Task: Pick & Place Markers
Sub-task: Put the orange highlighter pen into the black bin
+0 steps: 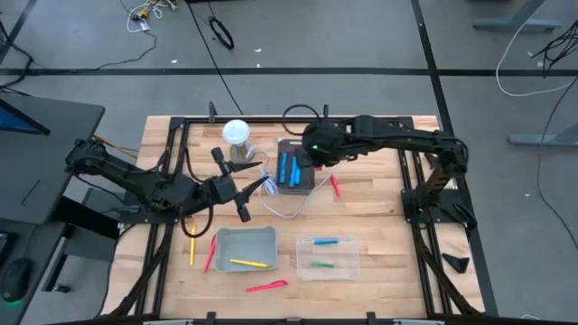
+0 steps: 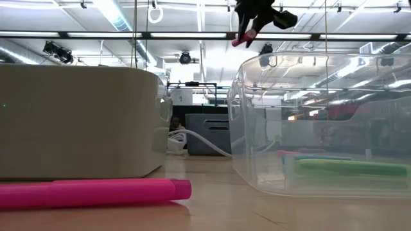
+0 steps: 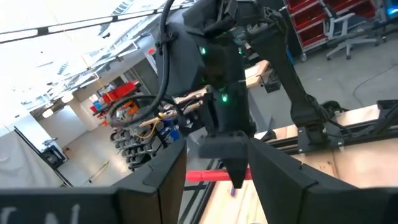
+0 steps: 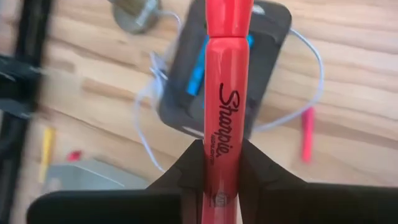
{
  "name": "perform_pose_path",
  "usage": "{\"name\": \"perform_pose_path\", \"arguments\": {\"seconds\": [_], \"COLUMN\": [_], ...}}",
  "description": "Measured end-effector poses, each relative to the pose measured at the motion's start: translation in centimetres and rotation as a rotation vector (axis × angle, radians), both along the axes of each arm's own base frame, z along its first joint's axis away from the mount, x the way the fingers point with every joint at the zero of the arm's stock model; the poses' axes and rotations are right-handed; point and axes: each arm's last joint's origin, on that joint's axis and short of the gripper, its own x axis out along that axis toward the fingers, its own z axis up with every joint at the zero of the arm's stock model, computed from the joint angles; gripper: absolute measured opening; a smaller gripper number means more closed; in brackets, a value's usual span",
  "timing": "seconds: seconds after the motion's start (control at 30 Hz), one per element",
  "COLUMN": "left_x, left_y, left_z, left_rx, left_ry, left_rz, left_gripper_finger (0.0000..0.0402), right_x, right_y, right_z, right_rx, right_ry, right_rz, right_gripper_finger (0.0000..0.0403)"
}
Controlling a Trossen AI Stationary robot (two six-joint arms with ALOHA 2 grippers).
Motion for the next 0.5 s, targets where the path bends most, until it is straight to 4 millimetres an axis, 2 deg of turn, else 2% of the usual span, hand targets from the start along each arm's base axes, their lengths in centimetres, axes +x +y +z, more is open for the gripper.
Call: {"name": "perform_pose_path", "arguments": {"seconds": [0.33, 0.5], "left_x": [0.0, 0.0], "left_y": [0.0, 0.0], "left_z": [0.0, -0.1], "left_rx": [-0.007, -0.006], "left_ry": [-0.002, 0.002], "left_rz": [-0.002, 0.001], "left_gripper_finger": [0.0178, 0.0178], "right_x": [2.6, 3.1], "right_y": [-0.3, -1.7], "right_z": [-1.7, -2.7], "right_rx": [0.045, 0.057], "right_ry": [0.221, 0.256], "right_rz": [0.057, 0.021], "right_gripper_finger": [0.0051, 0.0051]}}
